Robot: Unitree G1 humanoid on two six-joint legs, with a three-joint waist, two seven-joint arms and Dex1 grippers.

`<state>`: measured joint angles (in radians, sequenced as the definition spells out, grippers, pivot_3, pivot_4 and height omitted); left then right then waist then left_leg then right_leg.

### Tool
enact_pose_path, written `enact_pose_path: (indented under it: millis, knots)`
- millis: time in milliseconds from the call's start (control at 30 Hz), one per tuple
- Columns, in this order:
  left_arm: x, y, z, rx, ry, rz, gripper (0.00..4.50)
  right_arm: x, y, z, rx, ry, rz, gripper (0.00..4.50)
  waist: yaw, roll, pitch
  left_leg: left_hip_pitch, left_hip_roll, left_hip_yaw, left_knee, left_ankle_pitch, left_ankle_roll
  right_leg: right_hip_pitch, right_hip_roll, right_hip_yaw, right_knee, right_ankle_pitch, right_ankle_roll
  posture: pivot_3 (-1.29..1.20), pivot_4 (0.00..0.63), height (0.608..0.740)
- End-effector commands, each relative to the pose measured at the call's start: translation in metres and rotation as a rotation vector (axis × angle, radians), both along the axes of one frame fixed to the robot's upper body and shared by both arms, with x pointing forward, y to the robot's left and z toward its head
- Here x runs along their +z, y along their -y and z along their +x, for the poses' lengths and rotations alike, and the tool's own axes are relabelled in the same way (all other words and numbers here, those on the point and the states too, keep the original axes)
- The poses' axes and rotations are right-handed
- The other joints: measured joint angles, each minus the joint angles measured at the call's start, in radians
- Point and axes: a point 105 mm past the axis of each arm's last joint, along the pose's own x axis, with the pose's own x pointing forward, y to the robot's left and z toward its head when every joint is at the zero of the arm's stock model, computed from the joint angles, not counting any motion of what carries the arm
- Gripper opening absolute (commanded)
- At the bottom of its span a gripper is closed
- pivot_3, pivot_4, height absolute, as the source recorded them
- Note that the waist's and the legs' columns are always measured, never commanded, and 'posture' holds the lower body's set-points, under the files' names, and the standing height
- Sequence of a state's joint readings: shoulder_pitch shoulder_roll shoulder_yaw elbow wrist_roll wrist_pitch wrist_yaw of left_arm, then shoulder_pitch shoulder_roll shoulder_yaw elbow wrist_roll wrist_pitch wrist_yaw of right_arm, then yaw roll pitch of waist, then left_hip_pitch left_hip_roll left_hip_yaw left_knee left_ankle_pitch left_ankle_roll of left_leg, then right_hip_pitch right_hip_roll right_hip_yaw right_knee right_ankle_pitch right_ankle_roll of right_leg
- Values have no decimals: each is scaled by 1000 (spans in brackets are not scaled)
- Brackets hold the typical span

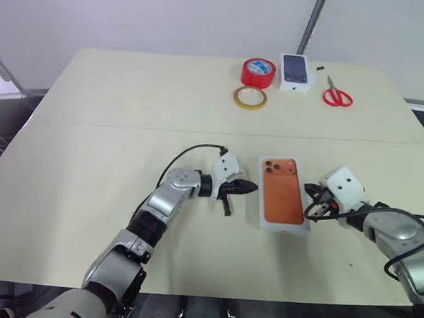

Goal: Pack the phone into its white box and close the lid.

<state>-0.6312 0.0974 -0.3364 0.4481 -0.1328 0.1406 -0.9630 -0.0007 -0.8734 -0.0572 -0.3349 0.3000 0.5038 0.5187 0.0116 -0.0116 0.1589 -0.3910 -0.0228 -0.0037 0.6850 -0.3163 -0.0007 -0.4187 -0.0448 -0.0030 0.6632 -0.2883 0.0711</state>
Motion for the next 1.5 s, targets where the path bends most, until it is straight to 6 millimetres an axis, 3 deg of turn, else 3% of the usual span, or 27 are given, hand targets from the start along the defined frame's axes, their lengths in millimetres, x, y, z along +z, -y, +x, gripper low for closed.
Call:
enact_pose_path:
  millis: [33,233,433,800,900,1067,1200,1333,1400,1500]
  knots:
    - [15,9,-2,-37,45,-44,0,13,-14,2,39,59,11,70,0,0,0,0,0,0,0,0,0,0,0,0,0,0,0,0,150,740]
    - [25,16,-4,-46,53,-84,0,10,-11,3,38,59,-32,70,1,0,0,0,0,0,0,0,0,0,0,0,0,0,0,0,150,740]
    - [24,20,-6,-49,78,-87,0,7,-1,4,20,44,-61,70,2,0,0,0,0,0,0,0,0,0,0,0,0,0,0,0,150,740]
    - [11,19,-9,-59,55,-38,0,1,-7,3,35,35,-80,70,2,0,0,0,0,0,0,0,0,0,0,0,0,0,0,0,150,740]
    - [13,14,-4,-28,50,-50,0,4,-1,7,10,54,-109,70,1,0,0,0,0,0,0,0,0,0,0,0,0,0,0,0,150,740]
    - [61,10,15,62,59,-232,0,29,23,18,-91,134,-58,70,1,0,0,0,0,0,1,0,0,0,0,0,1,0,0,0,150,740]
    - [83,20,25,69,75,-284,0,51,18,28,-101,198,70,70,1,0,0,0,0,0,1,0,-1,0,0,0,1,0,0,0,150,740]
    - [59,39,24,19,104,-166,0,31,-9,16,41,108,82,70,3,0,-1,0,-1,0,1,0,-1,0,0,0,1,0,0,0,150,740]
    - [23,40,25,21,123,18,0,5,-13,4,82,19,30,70,3,0,-1,0,-1,0,1,0,-1,0,0,0,1,0,0,0,150,740]
    - [-7,35,23,16,101,141,0,-21,-17,-8,101,-55,-16,70,0,-3,-2,1,-2,0,1,0,-1,0,0,0,1,0,0,0,150,740]
